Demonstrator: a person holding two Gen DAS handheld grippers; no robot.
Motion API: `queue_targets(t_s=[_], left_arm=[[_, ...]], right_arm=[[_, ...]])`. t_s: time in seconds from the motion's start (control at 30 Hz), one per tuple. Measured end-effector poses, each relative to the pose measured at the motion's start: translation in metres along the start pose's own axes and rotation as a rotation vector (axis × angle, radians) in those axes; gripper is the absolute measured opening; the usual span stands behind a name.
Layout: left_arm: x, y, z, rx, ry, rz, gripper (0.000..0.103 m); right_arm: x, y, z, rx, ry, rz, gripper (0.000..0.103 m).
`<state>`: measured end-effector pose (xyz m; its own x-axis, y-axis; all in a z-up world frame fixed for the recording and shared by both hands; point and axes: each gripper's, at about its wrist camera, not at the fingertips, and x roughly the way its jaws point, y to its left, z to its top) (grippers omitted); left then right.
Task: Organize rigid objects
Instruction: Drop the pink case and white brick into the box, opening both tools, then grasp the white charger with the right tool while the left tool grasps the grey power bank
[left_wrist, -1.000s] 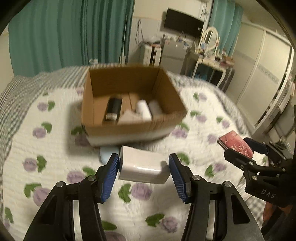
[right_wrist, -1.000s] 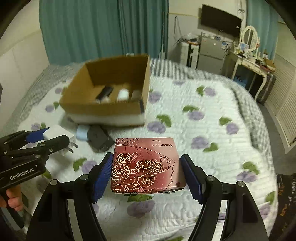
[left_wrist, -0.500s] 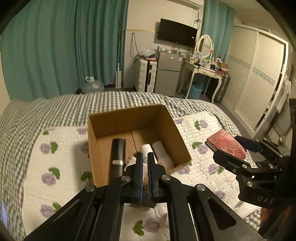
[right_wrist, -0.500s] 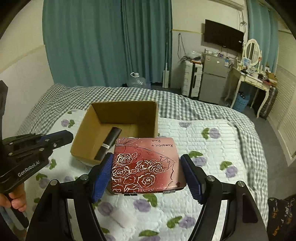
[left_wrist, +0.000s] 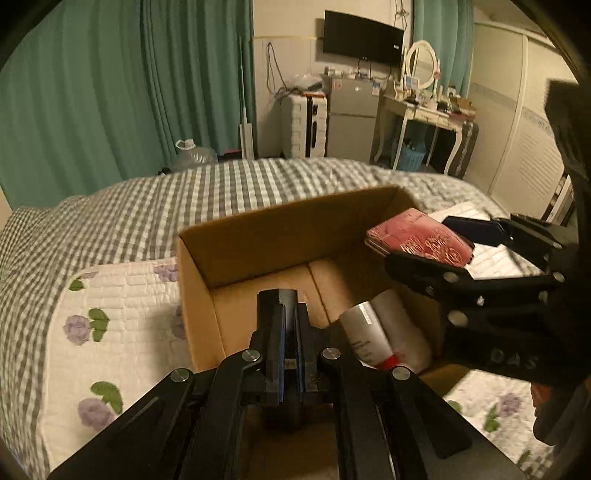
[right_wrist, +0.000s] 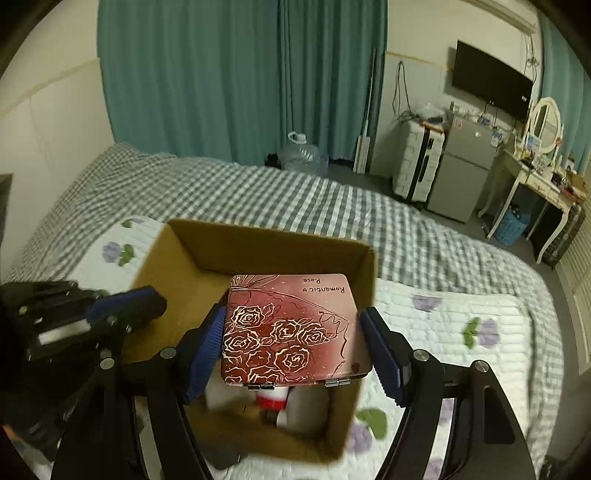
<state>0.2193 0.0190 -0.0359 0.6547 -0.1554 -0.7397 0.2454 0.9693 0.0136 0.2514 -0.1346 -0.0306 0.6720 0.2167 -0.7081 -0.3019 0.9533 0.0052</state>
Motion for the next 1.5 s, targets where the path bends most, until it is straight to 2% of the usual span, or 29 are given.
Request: queue_targets(t_s=[0.1,0.23,0.3,0.37,0.4,0.6,0.8,1.0,1.2,1.37,1.5], left_arm=[[0.014,-0.002,-0.005,0.009,0.012,-0.015,0.006],[0.007,-0.007,-0.009,0.02,0.019,-0.056,0.009],[-0.005,-0.011,-0.01,0.033,0.017,-0.05,0.018],[-0.027,-0.013,-0.014,0.028,-0.003,-0.044,0.051],[-0.037,-0.014,-0.016,0.021,-0.013,-0.043,0.055],[-0.1,-0.015,-0.04,-0.008,-0.039,-0.016,0.059],[-0.141,-0.009,-0.074,-0.063,-0.049,0.037,0.062],[-0.149,-0.007,-0.111,-0.106,-0.021,0.071,0.062],[-0.127,-0.008,-0.143,-0.101,0.051,0.079,0.062],[-0.103,-0.005,-0.155,-0.112,0.083,0.108,0.062],[-0.079,-0.006,-0.168,-0.11,0.133,0.121,0.062]], right_arm=[[0.022,-0.005,-0.004,0.025,0.006,0.0,0.074],[0.014,-0.018,-0.009,0.086,-0.038,0.038,0.076],[-0.002,-0.023,-0.009,0.09,-0.067,0.001,0.085],[-0.021,-0.027,-0.008,0.092,-0.074,-0.04,0.085],[-0.034,-0.029,-0.008,0.096,-0.075,-0.048,0.085],[-0.115,-0.022,-0.027,0.062,-0.111,-0.11,0.096],[-0.152,0.005,-0.074,0.032,-0.063,-0.069,0.096],[-0.139,0.039,-0.138,-0.016,0.032,-0.013,0.096],[-0.101,0.055,-0.192,-0.016,0.136,0.027,0.096],[-0.071,0.063,-0.213,-0.1,0.2,0.041,0.096],[-0.048,0.063,-0.222,-0.114,0.236,0.051,0.096]])
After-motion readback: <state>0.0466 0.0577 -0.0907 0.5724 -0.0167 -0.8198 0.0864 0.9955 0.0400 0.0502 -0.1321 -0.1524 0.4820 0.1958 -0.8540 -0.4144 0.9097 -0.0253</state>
